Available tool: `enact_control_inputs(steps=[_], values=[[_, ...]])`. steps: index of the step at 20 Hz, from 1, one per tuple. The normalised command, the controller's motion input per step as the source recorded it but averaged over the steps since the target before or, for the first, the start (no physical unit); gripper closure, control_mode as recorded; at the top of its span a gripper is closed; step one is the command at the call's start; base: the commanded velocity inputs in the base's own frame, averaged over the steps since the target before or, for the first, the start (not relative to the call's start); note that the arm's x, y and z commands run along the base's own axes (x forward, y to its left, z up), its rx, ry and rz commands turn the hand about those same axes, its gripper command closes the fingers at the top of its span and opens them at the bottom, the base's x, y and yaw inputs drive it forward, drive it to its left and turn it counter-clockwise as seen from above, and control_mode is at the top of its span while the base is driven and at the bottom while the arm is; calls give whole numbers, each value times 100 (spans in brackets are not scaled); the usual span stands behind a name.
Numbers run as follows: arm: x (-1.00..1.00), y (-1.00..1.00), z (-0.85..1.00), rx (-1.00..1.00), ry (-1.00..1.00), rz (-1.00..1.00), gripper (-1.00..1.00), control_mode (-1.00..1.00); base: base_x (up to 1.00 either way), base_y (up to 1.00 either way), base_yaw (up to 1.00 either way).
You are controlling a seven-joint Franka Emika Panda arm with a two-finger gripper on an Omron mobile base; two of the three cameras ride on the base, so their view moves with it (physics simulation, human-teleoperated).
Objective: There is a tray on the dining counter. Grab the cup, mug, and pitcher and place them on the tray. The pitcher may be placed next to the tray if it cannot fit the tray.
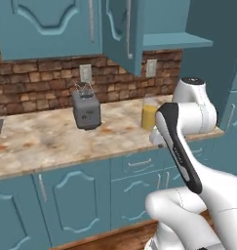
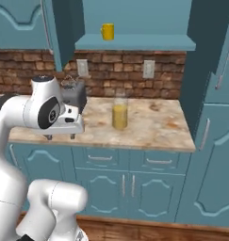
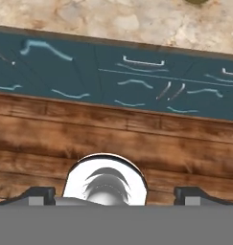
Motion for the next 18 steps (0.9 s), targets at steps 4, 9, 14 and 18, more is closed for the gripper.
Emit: enact_control_inputs(steps=[4,9,14,18], values=[[0,0,0,0,0,0,-100,100,13,-100,1],[0,0,0,0,0,0,-100,100,83,-46,0],[0,0,0,0,0,0,-100,100,100,-17,0],[0,0,0,0,0,0,-100,100,100,-7,0]])
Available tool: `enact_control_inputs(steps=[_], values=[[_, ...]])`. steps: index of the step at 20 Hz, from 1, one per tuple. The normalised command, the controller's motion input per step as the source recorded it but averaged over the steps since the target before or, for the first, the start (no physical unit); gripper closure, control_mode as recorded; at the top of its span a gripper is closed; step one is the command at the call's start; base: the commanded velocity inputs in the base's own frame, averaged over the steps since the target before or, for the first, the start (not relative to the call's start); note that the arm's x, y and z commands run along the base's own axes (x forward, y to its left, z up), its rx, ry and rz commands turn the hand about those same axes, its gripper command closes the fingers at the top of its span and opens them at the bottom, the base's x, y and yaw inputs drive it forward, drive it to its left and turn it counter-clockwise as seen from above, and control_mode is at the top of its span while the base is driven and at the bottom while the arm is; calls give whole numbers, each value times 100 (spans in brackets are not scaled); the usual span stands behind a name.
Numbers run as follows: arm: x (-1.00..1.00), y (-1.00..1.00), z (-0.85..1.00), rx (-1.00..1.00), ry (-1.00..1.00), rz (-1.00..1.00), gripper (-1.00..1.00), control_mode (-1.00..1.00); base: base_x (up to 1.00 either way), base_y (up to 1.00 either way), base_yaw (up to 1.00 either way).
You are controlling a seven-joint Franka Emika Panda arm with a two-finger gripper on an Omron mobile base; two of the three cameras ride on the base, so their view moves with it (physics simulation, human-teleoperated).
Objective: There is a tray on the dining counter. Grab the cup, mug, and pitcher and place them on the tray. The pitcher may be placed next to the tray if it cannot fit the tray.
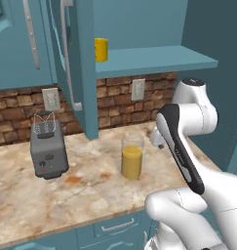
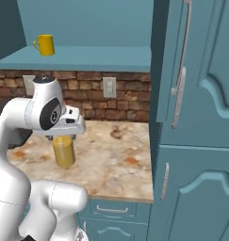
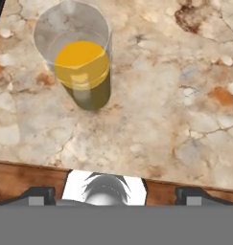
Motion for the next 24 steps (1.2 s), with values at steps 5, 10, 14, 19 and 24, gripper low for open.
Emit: enact_control_inputs(steps=[5,10,14,19,24], values=[[0,0,0,0,0,0,-100,100,100,0,-4],[3,6,3,0,2,0,-100,-100,31,0,0],[-16,39,64,0,-21,-14,-100,-100,0,0,0],[2,39,67,0,-13,-24,-100,-100,0,0,0],[7,12,50,0,-11,-28,-100,-100,0,0,0]])
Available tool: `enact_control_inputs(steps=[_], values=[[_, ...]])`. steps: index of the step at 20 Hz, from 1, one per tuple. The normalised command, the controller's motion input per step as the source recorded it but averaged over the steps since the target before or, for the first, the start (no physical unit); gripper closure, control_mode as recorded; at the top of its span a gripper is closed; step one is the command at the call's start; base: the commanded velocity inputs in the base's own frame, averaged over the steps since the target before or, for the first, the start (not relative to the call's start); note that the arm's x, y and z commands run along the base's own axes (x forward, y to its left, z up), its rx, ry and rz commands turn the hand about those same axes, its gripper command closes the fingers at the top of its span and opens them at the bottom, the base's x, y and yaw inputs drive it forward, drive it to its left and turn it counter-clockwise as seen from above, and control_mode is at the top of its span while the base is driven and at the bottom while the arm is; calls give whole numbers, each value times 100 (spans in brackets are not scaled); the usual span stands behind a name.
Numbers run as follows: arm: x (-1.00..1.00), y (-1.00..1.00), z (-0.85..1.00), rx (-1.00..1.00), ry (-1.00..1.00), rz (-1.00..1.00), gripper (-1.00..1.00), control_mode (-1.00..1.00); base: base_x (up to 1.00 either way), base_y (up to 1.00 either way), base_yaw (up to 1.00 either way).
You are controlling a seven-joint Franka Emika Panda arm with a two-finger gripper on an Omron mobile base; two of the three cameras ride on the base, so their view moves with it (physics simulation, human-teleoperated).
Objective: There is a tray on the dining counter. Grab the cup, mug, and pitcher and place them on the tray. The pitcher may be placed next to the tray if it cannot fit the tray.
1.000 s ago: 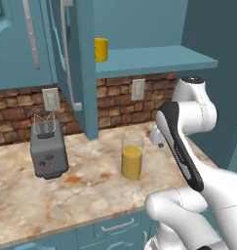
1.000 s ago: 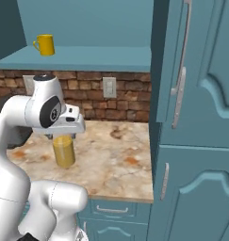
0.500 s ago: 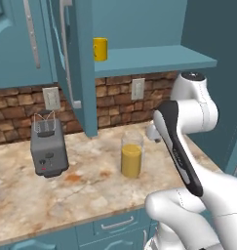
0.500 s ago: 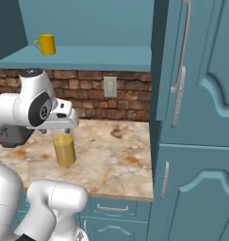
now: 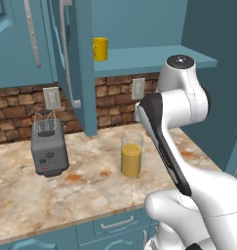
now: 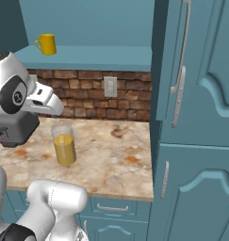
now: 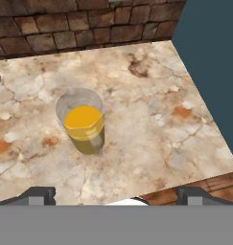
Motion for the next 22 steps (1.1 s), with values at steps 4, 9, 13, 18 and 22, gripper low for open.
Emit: enact_control_inputs(steps=[4,9,13,18,22], values=[[9,0,45,2,-8,-21,-100,-100,0,0,0],[13,1,35,2,-5,-8,-100,-100,0,0,0],[0,16,36,1,-7,0,-100,-100,0,0,0],[0,18,44,0,-13,0,-100,-100,0,0,0],[8,27,44,0,-16,1,-100,-100,0,0,0]])
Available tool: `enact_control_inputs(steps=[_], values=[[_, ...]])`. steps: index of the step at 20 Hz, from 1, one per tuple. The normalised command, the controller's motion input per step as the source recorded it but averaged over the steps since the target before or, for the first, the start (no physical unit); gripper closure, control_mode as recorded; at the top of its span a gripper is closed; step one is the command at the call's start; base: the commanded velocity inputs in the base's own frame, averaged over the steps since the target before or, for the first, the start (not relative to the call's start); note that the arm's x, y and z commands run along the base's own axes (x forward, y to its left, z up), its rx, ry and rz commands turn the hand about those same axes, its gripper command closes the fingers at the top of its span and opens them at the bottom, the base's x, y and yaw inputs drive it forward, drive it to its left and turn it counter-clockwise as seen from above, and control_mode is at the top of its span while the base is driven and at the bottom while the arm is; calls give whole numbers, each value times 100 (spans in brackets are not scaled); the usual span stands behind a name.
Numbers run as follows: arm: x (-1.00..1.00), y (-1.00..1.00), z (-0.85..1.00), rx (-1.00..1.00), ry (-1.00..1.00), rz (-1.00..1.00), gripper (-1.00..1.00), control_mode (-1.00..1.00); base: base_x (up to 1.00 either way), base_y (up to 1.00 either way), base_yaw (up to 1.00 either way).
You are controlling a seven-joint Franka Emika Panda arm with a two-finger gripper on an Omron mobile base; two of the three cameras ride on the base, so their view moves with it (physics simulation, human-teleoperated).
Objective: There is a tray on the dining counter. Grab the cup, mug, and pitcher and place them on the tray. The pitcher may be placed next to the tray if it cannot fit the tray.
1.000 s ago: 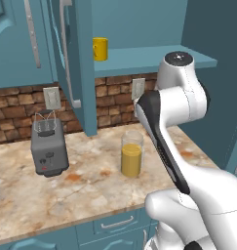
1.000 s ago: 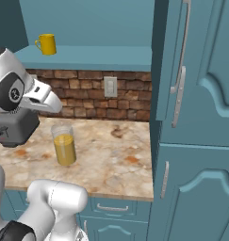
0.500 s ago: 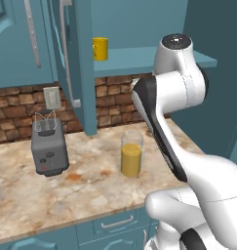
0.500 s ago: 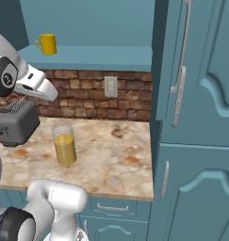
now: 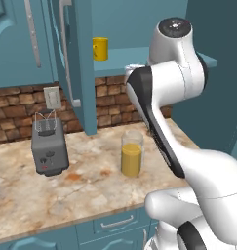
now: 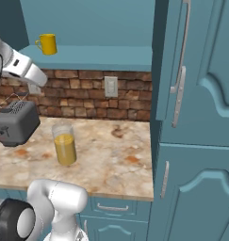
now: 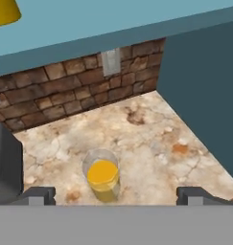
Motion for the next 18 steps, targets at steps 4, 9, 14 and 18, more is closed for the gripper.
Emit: enact_control_inputs(steps=[4,9,14,18], values=[[37,34,37,0,-9,4,-100,-100,0,0,0],[64,29,25,0,0,6,-100,-100,0,0,0],[66,31,11,0,0,5,-100,-100,0,0,0],[66,38,2,0,0,2,-100,-100,0,0,0]])
